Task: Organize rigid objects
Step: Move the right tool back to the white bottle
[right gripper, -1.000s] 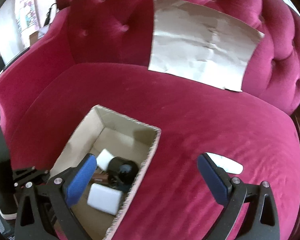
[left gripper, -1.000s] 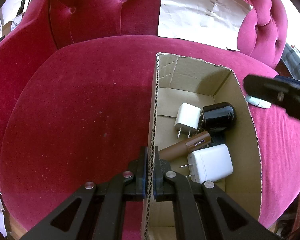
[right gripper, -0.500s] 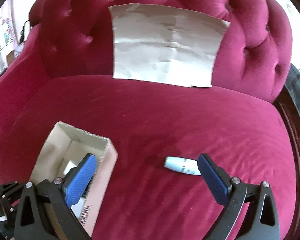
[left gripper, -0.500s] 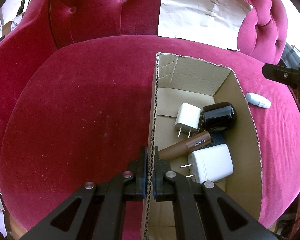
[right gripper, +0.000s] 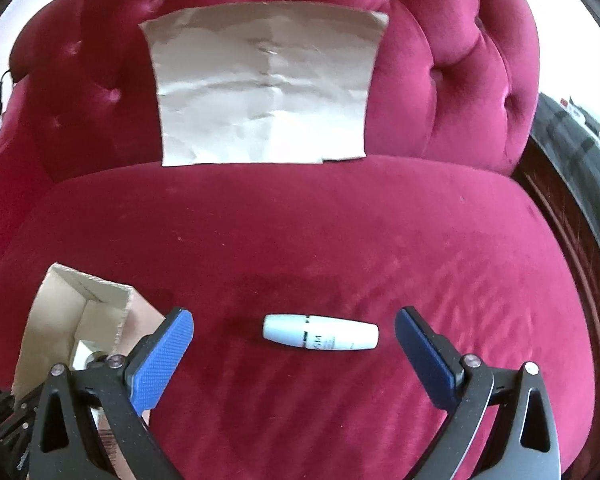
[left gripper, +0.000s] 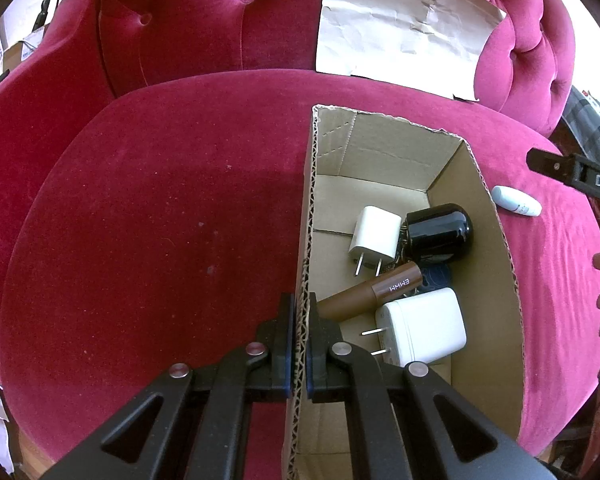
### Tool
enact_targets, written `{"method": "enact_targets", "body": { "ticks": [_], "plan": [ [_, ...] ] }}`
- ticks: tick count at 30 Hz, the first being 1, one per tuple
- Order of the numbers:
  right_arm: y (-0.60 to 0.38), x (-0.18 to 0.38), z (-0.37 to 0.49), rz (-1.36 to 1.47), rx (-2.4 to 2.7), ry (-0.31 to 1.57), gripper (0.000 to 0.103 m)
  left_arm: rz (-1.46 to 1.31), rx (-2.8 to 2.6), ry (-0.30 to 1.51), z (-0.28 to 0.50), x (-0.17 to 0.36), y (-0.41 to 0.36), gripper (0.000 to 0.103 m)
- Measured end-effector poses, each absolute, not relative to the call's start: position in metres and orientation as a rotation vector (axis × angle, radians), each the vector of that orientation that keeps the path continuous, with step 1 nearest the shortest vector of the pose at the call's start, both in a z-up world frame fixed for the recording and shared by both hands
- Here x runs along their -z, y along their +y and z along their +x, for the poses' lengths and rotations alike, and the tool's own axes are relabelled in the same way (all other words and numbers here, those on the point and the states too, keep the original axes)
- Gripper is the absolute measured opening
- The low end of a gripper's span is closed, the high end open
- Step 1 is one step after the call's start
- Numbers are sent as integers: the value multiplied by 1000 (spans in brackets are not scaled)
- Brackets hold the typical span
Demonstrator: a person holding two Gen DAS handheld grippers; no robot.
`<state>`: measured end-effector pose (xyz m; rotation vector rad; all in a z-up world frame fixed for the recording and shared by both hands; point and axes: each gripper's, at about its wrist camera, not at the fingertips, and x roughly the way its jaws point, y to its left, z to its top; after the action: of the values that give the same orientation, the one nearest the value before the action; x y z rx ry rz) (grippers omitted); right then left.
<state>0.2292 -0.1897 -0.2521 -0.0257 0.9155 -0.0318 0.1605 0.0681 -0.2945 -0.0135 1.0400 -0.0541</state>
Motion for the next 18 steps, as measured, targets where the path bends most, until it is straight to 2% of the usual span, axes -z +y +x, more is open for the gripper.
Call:
{"method": "enact_targets", "body": {
  "ticks": [18],
  "plan": [
    [-213, 313, 247, 40, 118, 1012, 103, -11, 60, 1040, 160, 294, 68, 3]
  ]
}}
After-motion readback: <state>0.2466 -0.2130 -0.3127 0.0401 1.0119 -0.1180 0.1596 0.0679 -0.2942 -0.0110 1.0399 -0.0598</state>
